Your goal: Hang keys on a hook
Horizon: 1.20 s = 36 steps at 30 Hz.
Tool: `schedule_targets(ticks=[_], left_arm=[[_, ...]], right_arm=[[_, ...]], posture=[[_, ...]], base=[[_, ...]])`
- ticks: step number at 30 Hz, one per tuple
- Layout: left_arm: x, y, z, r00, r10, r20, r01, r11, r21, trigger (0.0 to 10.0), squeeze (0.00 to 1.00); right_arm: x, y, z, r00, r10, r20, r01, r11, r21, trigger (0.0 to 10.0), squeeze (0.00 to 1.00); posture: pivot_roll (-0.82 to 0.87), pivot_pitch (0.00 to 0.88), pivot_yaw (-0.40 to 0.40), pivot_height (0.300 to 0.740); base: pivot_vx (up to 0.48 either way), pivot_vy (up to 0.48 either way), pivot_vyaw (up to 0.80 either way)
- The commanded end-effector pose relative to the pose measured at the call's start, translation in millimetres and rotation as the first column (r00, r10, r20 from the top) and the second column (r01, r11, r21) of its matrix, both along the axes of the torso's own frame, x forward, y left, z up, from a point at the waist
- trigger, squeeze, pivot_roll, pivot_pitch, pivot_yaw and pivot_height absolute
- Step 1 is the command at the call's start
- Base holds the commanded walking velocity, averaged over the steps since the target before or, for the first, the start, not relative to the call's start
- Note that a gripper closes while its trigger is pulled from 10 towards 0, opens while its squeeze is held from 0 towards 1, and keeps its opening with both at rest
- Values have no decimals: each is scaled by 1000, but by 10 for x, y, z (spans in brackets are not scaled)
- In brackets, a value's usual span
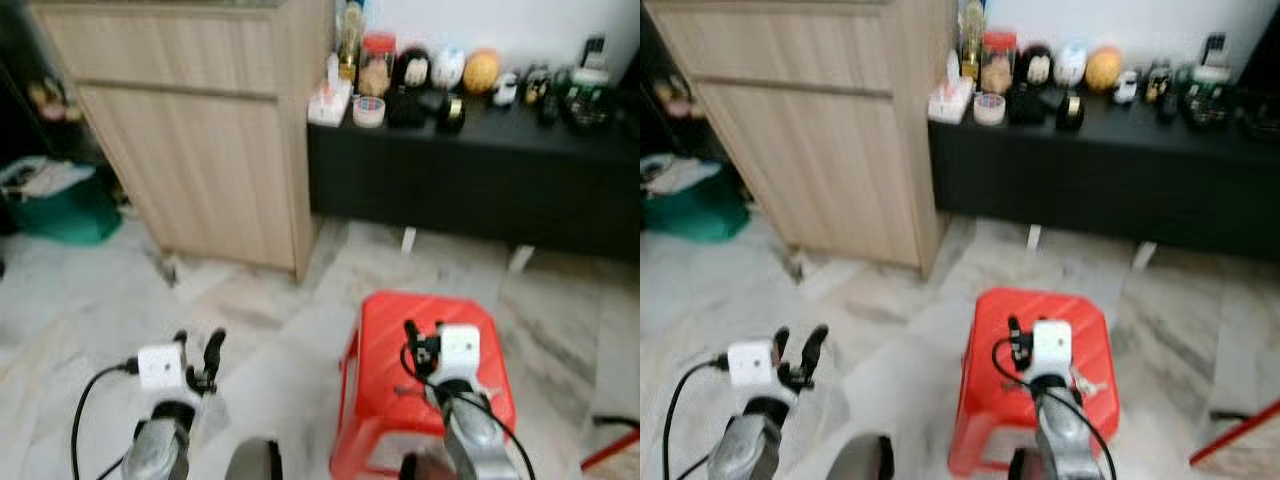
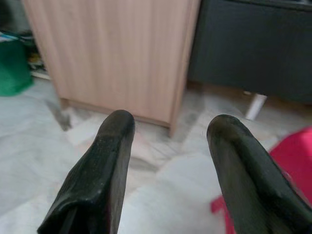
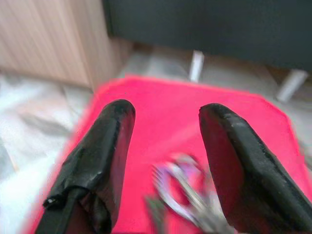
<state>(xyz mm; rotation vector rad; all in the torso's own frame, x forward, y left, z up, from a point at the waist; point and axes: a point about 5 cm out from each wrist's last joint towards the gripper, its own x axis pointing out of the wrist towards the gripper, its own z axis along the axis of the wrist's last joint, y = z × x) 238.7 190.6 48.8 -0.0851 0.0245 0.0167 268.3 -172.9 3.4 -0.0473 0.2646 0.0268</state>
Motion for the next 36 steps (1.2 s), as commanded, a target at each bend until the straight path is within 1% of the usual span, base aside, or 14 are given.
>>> schedule_targets(ticks=[1, 3, 5, 7, 8, 9, 10, 12, 13, 17, 24, 26, 33, 36], left_arm=[[-53, 55, -53, 999, 17, -29, -17, 1000, 6, 10000, 0], [-53, 49, -62, 999, 13, -33, -13, 1000, 5, 10000, 0], [-53, 47, -64, 999, 12, -33, -12, 1000, 5, 10000, 0], [-51, 43, -67, 999, 12, -35, -12, 1000, 4, 10000, 0], [-47, 41, -70, 999, 13, -35, -13, 1000, 3, 10000, 0], [-44, 39, -71, 999, 12, -36, -12, 1000, 1, 10000, 0], [-44, 36, -71, 999, 12, -36, -12, 1000, 1, 10000, 0], [-42, 27, -71, 999, 10, -36, -10, 1000, -2, 10000, 0], [-42, 26, -73, 999, 9, -37, -9, 1000, -3, 10000, 0], [-50, 29, -98, 999, 7, -49, -7, 1000, -1, 10000, 0], [-53, 22, -109, 998, 2, -57, -3, 1000, -7, 10000, 0], [-49, 14, -113, 998, 1, -58, -1, 1000, -10, 10000, 0], [-43, -2, -115, 998, -11, -62, 11, 1000, -11, 10000, 0], [-44, -1, -116, 998, -11, -64, 11, 1000, -10, 10000, 0]], right_arm=[[-35, 7, -58, 999, 4, -37, -4, 1000, 2, 10000, 0], [-48, -93, -143, 991, 15, -135, -27, 996, -89, 10000, 0], [-51, -97, -155, 989, 24, -149, -38, 995, -96, 10000, 0], [-44, -77, -152, 988, 48, -150, -60, 995, -76, 10000, 0], [-44, -46, -167, 982, 81, -169, -93, 994, -63, 10000, 0], [-59, 3, -204, 969, 135, -207, -152, 986, -71, 10000, 0], [-68, 25, -224, 961, 162, -226, -183, 980, -77, 10000, 0], [-82, 51, -254, 946, 200, -255, -233, 967, -106, 10000, 0], [-83, 63, -262, 943, 208, -262, -241, 965, -103, 10000, 0], [-97, 87, -311, 927, 212, -309, -251, 964, -93, 10000, 0], [-109, 69, -352, 912, 209, -352, -272, 952, -140, 10000, 0], [-101, 51, -350, 917, 187, -351, -249, 959, -139, 10000, 0], [-77, 39, -345, 918, 167, -361, -235, 960, -154, 10000, 0], [-68, -20, -342, 925, 116, -363, -192, 965, -180, 10000, 0]], posture=[[91, 69, 9, 612], [85, 68, 11, 612], [85, 68, 11, 612], [85, 68, 10, 612], [86, 68, 10, 612], [86, 68, 10, 612], [86, 68, 10, 612], [85, 68, 12, 612], [92, 68, 11, 612], [91, 68, 12, 612], [93, 70, 17, 612], [94, 71, 19, 612], [96, 72, 21, 612], [97, 72, 20, 612]], base=[[0, 0, 0], [0, 0, 0], [0, 0, 0], [0, 0, 0], [0, 0, 0], [0, 0, 0], [0, 0, 0], [0, 0, 0], [0, 0, 0], [0, 0, 0], [0, 0, 0], [0, 0, 0], [0, 0, 0], [0, 0, 0]])
